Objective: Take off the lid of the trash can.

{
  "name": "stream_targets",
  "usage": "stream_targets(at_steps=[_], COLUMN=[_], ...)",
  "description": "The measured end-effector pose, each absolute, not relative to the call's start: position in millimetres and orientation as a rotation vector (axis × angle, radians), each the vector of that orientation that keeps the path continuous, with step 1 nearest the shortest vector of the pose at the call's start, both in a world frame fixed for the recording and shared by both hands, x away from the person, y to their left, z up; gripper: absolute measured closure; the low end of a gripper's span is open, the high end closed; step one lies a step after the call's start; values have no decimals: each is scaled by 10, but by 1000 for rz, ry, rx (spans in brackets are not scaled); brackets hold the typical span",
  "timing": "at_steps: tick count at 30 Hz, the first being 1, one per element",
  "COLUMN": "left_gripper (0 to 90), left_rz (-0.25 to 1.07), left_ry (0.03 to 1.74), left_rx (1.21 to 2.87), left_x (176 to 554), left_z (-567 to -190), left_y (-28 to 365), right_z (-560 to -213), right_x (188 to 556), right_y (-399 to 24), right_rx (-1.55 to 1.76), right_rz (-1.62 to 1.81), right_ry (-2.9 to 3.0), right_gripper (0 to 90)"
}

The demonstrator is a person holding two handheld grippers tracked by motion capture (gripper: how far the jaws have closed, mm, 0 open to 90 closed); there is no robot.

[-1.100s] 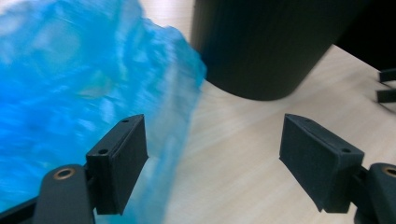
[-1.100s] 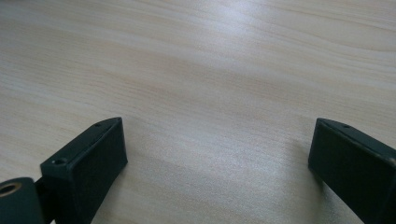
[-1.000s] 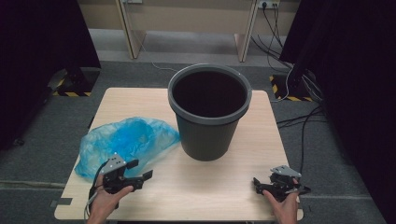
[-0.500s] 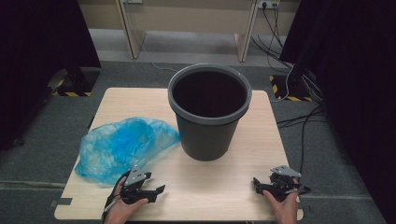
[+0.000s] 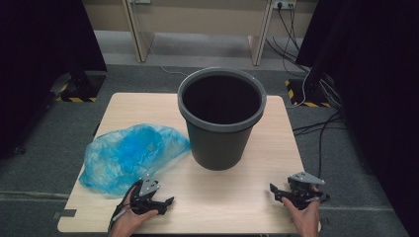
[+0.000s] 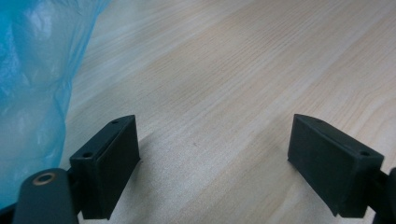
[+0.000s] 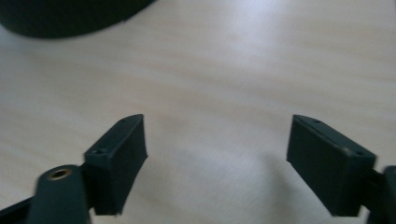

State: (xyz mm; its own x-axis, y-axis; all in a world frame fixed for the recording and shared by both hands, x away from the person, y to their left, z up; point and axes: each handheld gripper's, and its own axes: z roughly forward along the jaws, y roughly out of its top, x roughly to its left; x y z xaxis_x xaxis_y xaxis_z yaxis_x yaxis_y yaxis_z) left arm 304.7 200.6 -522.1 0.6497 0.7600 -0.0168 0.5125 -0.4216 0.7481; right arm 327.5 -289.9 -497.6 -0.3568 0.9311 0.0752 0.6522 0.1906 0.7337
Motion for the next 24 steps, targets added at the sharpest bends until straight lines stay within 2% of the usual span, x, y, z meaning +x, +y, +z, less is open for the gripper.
stream_targets(at_steps=[2,3,4,5,8,9,10,12,14,24], left_gripper=[153,153,153,153,153,153,152,152,152,152], left_rz=[422,422,422,422,422,422,422,422,422,422], left_ry=[985,985,985,985,986,986,986,986,986,987], left_rx=[2115,2115,2115,2115,2115,2115,2115,2115,2115,2115], left_x=[3046,3046,3046,3045,3045,3045,3044,3044,3044,3043], left_z=[-5221,-5221,-5221,-5221,-5221,-5221,-5221,-5221,-5221,-5221], left_y=[2006,2006,2006,2006,2007,2007,2007,2007,2007,2008], right_z=[-4758,-4758,-4585,-4585,-4214,-4214,-4031,-3944,-3698,-3159], right_x=[3358,3358,3434,3434,3625,3625,3737,3797,3977,4436], right_y=[-2941,-2941,-2952,-2952,-2931,-2931,-2922,-2919,-2894,-2825], right_rx=[1476,1476,1464,1464,1401,1401,1384,1376,1363,1372], right_rz=[1030,1030,1066,1066,1090,1090,1111,1123,1136,1190], right_ry=[2044,2044,2015,2015,1997,1997,1991,1984,1974,1958], right_gripper=[184,184,184,184,197,197,197,198,205,219])
